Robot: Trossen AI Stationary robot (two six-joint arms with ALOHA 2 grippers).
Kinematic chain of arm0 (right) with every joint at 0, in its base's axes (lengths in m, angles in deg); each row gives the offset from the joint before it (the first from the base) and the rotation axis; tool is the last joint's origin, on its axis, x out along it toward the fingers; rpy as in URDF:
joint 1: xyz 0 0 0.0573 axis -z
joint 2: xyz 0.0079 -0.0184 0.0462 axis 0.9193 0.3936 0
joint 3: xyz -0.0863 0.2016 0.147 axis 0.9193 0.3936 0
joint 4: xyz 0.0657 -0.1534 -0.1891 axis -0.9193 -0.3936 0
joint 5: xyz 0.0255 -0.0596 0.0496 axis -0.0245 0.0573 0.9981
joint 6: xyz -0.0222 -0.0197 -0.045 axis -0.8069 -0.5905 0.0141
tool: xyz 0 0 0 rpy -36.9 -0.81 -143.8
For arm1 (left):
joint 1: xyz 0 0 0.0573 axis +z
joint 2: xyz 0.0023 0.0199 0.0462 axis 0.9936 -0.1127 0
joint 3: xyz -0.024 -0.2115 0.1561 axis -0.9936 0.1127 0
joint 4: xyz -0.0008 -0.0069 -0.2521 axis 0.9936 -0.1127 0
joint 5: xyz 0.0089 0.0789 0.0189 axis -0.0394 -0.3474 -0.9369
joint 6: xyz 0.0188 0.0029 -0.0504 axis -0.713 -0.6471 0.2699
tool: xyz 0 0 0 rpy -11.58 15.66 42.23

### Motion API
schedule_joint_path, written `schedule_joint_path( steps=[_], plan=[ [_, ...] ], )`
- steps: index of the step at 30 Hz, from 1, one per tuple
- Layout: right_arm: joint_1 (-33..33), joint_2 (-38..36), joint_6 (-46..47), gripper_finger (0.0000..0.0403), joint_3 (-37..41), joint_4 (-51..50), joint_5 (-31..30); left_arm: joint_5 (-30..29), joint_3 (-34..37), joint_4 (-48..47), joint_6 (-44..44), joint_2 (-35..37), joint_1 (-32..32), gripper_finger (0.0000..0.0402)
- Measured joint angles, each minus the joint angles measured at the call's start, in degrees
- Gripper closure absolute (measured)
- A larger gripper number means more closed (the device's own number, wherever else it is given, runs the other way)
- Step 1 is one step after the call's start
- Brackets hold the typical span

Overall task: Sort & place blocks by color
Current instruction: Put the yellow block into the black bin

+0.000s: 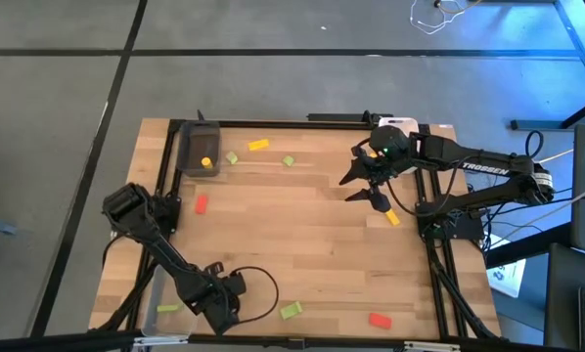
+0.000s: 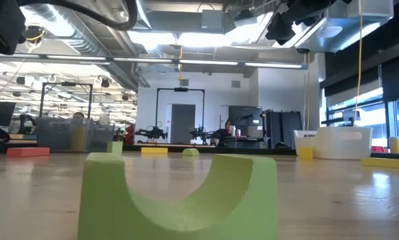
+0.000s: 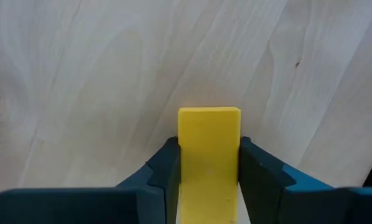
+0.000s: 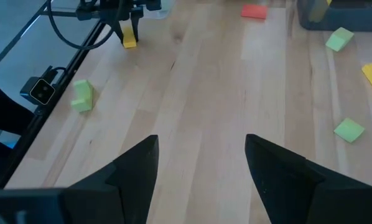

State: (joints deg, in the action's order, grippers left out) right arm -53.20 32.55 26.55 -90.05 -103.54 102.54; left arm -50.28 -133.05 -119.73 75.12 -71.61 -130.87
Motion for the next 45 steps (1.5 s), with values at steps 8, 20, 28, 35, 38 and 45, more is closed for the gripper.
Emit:
schedule_joint_path(
  steps=[8,20,28,35,38,45],
  plan=[
    [0.0,0.0,-0.2,0.0163,0.0,0.0,0.0,0.9,0.3,-0.5,1.1,2.8,2.9,0.0284],
    [0.0,0.0,-0.1,0.0163,0.0,-0.3,0.0,3.0,0.2,-6.0,1.2,11.3,13.4,0.0284],
    [0.0,0.0,0.2,0.0163,0.0,-0.3,-0.4,-0.9,0.1,-14.2,1.5,17.0,25.4,0.0284],
    [0.0,0.0,0.3,0.0163,0.0,-0.3,-1.9,-11.8,0.1,-22.1,-0.1,23.1,37.2,0.0284],
    [0.0,0.0,1.6,0.0163,0.0,0.0,-6.7,-15.7,0.0,-27.5,-0.4,26.3,42.4,0.0284],
    [0.0,0.0,3.2,0.0163,0.0,0.2,-16.3,-22.3,0.0,-41.5,-2.6,31.0,57.7,0.0284]
  ],
)
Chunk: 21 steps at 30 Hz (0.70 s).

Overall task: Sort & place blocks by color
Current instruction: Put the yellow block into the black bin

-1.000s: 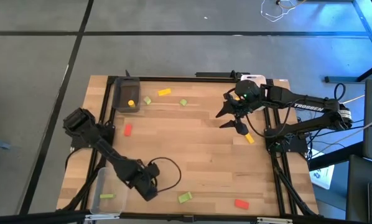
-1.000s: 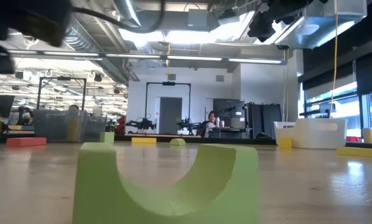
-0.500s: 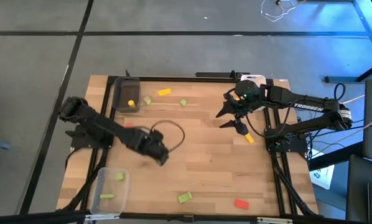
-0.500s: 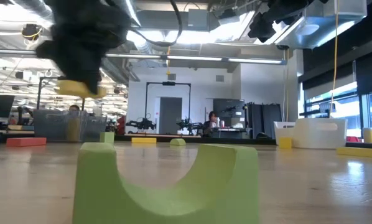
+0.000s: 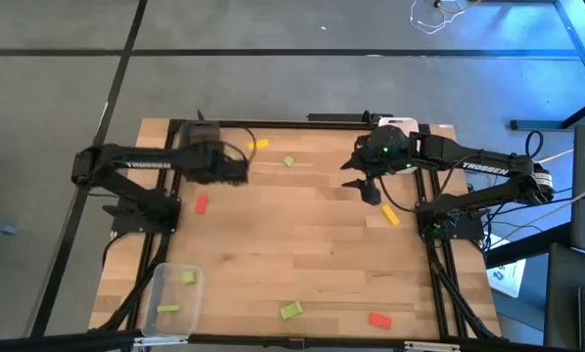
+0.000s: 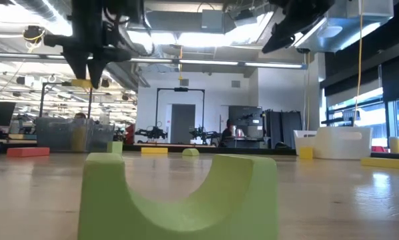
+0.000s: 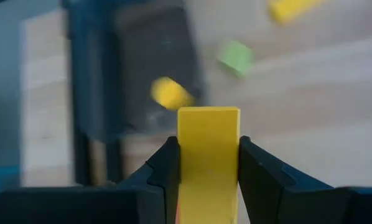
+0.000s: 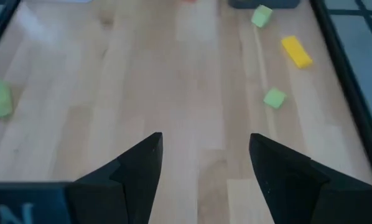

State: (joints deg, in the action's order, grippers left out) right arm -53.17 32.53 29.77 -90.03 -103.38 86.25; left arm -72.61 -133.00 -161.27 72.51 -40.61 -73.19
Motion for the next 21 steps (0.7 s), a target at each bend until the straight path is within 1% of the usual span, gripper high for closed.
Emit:
schedule_joint_path(
  steps=[2,7,11,13,17,21],
  plan=[
    [0.0,0.0,1.1,0.0163,0.0,0.0,-0.7,-1.2,-0.1,-0.5,-4.5,0.3,5.1,0.0284],
    [0.0,0.0,1.4,0.0163,0.0,1.0,-0.7,-1.2,0.0,1.6,-17.8,-0.4,17.7,0.0284],
    [0.0,0.0,1.4,0.0163,0.0,3.0,-0.7,-1.1,0.0,5.5,-22.9,-2.4,25.4,0.0284],
    [0.0,0.0,1.4,0.0163,0.0,4.0,-0.7,0.7,0.0,7.2,-25.6,-3.1,29.0,0.0284],
    [0.0,0.0,1.4,0.0163,0.0,4.4,-0.7,6.0,0.0,10.8,-31.7,-5.1,34.1,0.0284],
    [0.0,0.0,1.4,0.0163,0.0,4.4,-0.7,7.8,0.0,12.3,-34.2,-7.5,36.7,0.0284]
  ],
)
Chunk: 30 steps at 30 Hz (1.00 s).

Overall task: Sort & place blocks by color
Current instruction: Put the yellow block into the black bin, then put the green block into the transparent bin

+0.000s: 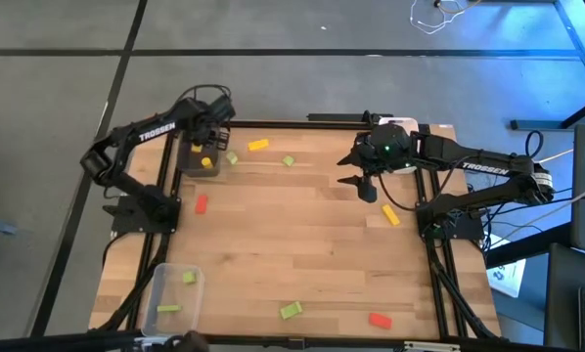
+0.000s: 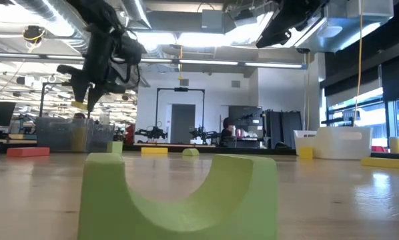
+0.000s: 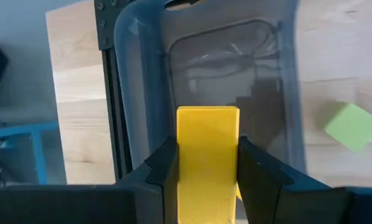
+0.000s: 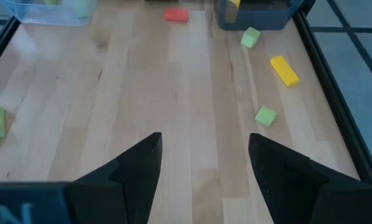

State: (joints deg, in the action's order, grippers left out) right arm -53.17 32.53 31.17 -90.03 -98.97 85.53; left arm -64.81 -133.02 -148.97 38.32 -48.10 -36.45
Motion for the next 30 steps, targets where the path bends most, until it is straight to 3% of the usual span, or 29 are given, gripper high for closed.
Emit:
schedule_joint_path(
  steps=[11,16,30],
  plan=[
    [0.0,0.0,0.5,0.0163,0.0,0.0,0.0,3.3,0.0,1.1,-4.4,-6.0,3.6,0.0271],
    [0.0,0.0,1.5,0.0163,0.0,0.0,0.0,3.2,0.0,2.3,-5.7,-6.4,3.7,0.0240],
    [0.0,0.0,3.9,0.0163,0.0,0.2,0.0,3.6,0.0,3.4,-5.8,-5.5,1.6,0.0236]
  ],
)
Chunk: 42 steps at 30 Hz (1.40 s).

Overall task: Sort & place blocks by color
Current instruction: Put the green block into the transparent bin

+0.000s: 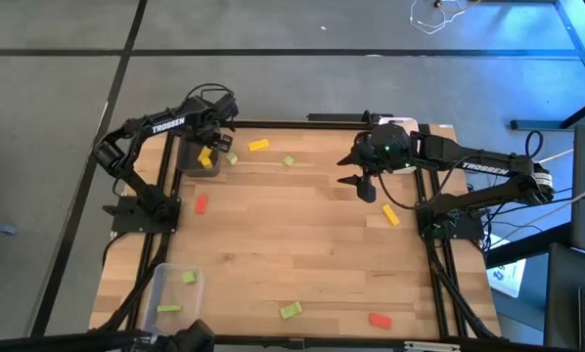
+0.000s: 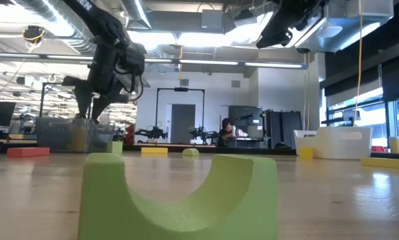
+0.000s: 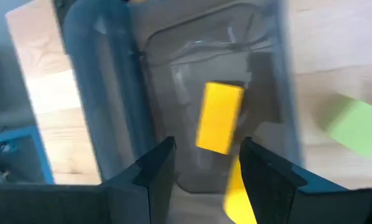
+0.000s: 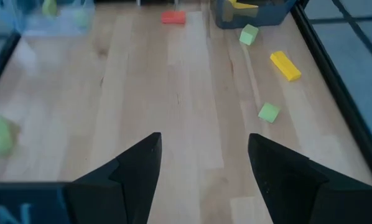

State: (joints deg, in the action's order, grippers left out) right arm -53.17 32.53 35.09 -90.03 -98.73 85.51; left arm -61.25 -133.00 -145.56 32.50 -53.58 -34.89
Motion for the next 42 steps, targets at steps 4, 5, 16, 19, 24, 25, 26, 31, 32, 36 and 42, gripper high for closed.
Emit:
schedule_joint_path(
  steps=[4,5,16,19,24,25,26,31,32,36,42],
  plan=[
    [0.0,0.0,9.6,0.0163,0.0,1.8,-1.3,0.6,0.0,0.9,-2.2,2.9,-3.6,0.0234],
    [0.0,0.0,12.5,0.0163,0.0,2.0,-2.9,1.3,0.0,1.5,-2.8,3.6,-4.8,0.0234],
    [0.7,0.0,17.6,0.0163,0.0,2.4,-10.4,20.9,0.0,20.9,-11.4,7.1,-13.6,0.0234],
    [0.7,0.0,15.5,0.0163,0.0,2.2,-10.4,23.1,0.0,21.9,-19.1,6.7,-15.9,0.0236],
    [0.7,0.0,15.3,0.0163,0.0,2.0,-10.4,40.2,0.0,22.3,-30.3,6.8,-21.4,0.0236],
    [0.7,0.0,15.3,0.0163,0.0,1.8,-10.4,43.3,0.0,22.3,-32.4,6.8,-23.2,0.0236],
    [0.7,0.0,15.2,0.0163,0.0,1.4,-10.4,45.5,0.0,22.3,-34.0,6.8,-25.1,0.0236],
    [0.7,0.0,5.3,0.0163,0.0,-0.5,-0.9,44.3,0.0,22.4,-35.4,6.8,-35.3,0.0236],
    [0.7,0.0,3.6,0.0163,0.0,-0.6,1.6,43.6,0.0,22.6,-34.3,6.8,-37.2,0.0236],
    [-0.1,0.0,0.5,0.0163,0.0,-1.3,6.6,41.9,0.0,25.1,-26.2,6.8,-44.5,0.0236],
    [-2.9,0.0,-8.6,0.0163,0.0,-3.3,7.5,32.5,0.0,32.9,-10.4,6.8,-57.3,0.0236]
  ],
)
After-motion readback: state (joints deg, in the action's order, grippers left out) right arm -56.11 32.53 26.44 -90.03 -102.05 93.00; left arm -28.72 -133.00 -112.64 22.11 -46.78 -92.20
